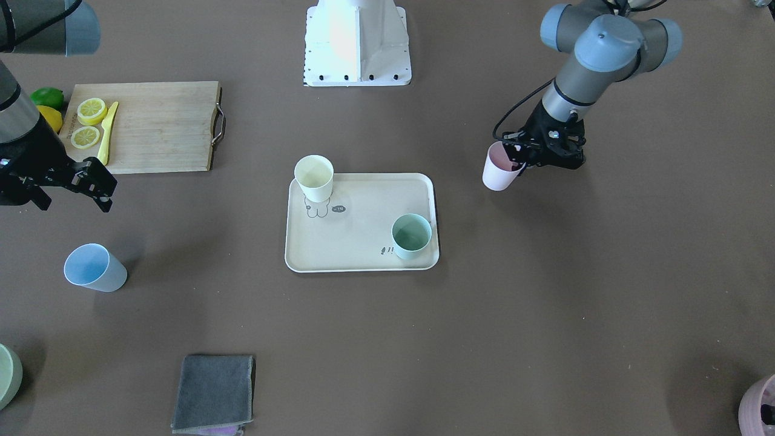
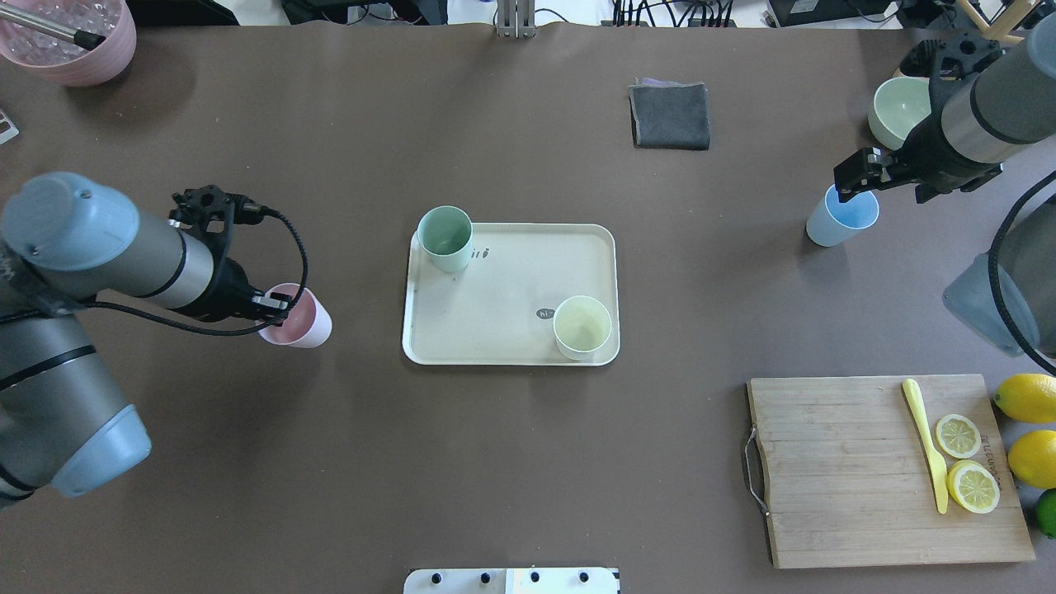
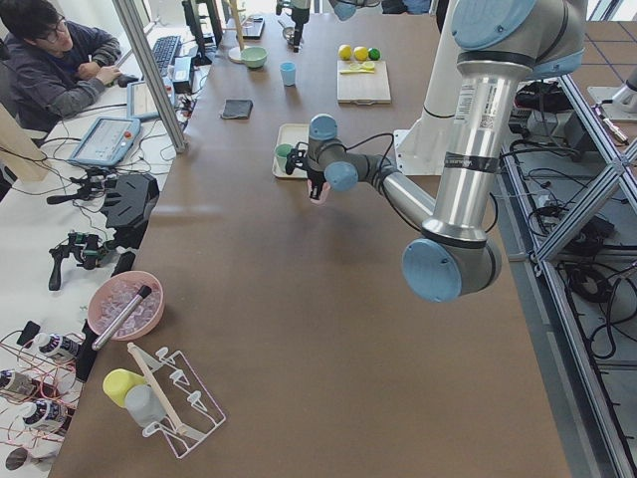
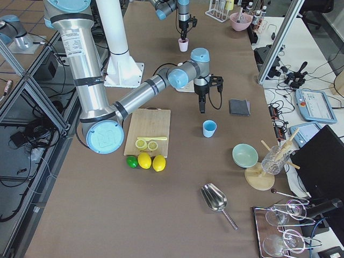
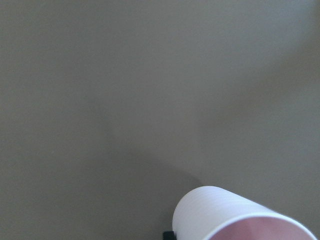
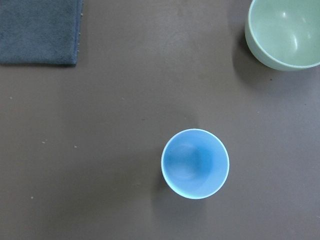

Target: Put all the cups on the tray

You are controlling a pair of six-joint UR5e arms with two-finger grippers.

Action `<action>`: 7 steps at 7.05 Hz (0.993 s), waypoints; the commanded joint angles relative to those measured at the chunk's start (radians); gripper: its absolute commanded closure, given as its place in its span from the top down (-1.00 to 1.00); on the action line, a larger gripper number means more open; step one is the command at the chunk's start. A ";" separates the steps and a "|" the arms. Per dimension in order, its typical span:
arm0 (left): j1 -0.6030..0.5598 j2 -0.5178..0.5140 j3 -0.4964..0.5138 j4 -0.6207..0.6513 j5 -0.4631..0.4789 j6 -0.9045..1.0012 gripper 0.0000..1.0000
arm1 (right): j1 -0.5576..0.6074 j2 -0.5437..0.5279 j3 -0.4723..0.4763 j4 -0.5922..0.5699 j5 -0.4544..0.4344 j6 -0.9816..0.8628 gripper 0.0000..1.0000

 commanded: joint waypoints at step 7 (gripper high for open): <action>0.116 -0.314 0.174 0.167 0.119 -0.108 0.95 | 0.035 -0.010 -0.190 0.176 0.045 -0.064 1.00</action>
